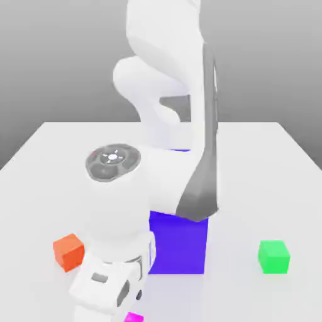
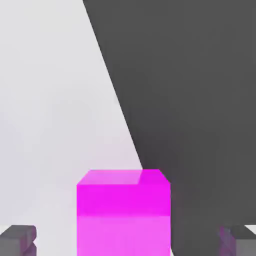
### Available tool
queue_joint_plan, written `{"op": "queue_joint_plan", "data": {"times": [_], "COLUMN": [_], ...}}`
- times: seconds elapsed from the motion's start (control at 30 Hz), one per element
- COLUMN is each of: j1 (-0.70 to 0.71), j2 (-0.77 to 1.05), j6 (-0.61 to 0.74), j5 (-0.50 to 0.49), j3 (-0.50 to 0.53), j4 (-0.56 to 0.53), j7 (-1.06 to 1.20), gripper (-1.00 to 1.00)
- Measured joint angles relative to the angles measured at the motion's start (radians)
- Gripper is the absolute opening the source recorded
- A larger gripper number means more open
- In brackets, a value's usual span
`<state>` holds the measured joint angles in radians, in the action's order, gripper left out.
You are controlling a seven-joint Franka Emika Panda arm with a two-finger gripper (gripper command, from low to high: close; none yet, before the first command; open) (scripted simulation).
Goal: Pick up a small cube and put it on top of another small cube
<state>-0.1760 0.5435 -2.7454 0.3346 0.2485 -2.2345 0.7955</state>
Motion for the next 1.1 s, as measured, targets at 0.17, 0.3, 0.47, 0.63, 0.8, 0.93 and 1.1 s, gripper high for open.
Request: {"op": "queue_joint_plan", "data": {"times": [0.17, 0.3, 0.47, 0.63, 0.8, 0.93, 1.1], "j1": [0.000, -0.025, -0.123, -0.260, -0.380, -0.505, -0.506], "j2": [0.000, -0.065, -0.196, -0.307, -0.418, -0.514, -0.437], "j6": [0.003, 0.049, 0.107, 0.112, 0.107, 0.103, 0.015], "j5": [0.000, -0.036, -0.117, -0.201, -0.264, -0.309, -0.310], "j3": [0.000, 0.033, 0.025, -0.042, -0.137, -0.199, -0.185], "j4": [0.000, -0.016, -0.038, -0.120, -0.209, -0.334, -0.389], "j7": [0.000, -0.025, -0.084, -0.140, -0.178, -0.199, -0.194], "gripper": [-1.00, -1.00, -1.00, -1.00, -1.00, -1.00, -1.00]}}
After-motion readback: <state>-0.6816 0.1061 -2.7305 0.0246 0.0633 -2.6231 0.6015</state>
